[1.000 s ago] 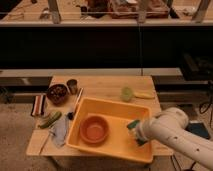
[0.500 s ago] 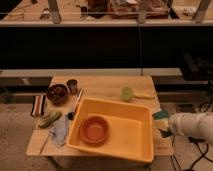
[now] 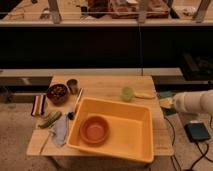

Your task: Place sponge in plastic cup

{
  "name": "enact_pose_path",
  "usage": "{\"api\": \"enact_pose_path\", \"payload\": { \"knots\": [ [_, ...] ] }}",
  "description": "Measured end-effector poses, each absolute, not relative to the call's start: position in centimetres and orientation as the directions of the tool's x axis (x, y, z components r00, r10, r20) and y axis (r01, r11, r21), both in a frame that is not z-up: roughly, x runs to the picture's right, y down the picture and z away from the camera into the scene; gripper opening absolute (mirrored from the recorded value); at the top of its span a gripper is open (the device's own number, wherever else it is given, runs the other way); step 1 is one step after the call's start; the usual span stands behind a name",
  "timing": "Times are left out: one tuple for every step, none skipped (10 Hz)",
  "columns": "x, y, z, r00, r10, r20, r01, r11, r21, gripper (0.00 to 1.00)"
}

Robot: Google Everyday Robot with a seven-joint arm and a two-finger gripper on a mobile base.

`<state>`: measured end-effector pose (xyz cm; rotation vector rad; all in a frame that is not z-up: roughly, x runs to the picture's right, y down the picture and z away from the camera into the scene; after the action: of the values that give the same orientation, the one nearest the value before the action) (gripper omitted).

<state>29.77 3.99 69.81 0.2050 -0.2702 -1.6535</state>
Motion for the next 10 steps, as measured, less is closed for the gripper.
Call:
{"api": "enact_pose_path", "payload": {
  "knots": [
    [29.8, 1.9, 71.4, -0.094, -0.995, 0.028, 0.954, -0.082, 0.290, 0.14],
    [29.7, 0.0, 72.9, -0.087, -0.996, 0.030, 0.955, -0.075, 0.287, 0.14],
    [29.6, -1.5, 74.3, -0.078, -0.996, 0.033, 0.956, -0.065, 0.285, 0.14],
    [29.7, -3.5, 76.4, -0.055, -0.998, 0.039, 0.958, -0.042, 0.283, 0.14],
    [30.0, -5.3, 78.6, -0.021, -0.999, 0.048, 0.960, -0.007, 0.280, 0.14],
    [30.3, -6.3, 80.4, 0.003, -0.998, 0.056, 0.961, 0.018, 0.276, 0.14],
    [30.5, -7.6, 82.9, 0.030, -0.997, 0.069, 0.960, 0.048, 0.276, 0.14],
    [30.1, -8.4, 84.9, 0.046, -0.996, 0.080, 0.958, 0.067, 0.280, 0.14],
    [29.3, -9.1, 86.9, 0.053, -0.995, 0.089, 0.954, 0.077, 0.288, 0.14],
    [27.9, -9.8, 89.0, 0.057, -0.994, 0.098, 0.950, 0.084, 0.300, 0.14]
  ]
}}
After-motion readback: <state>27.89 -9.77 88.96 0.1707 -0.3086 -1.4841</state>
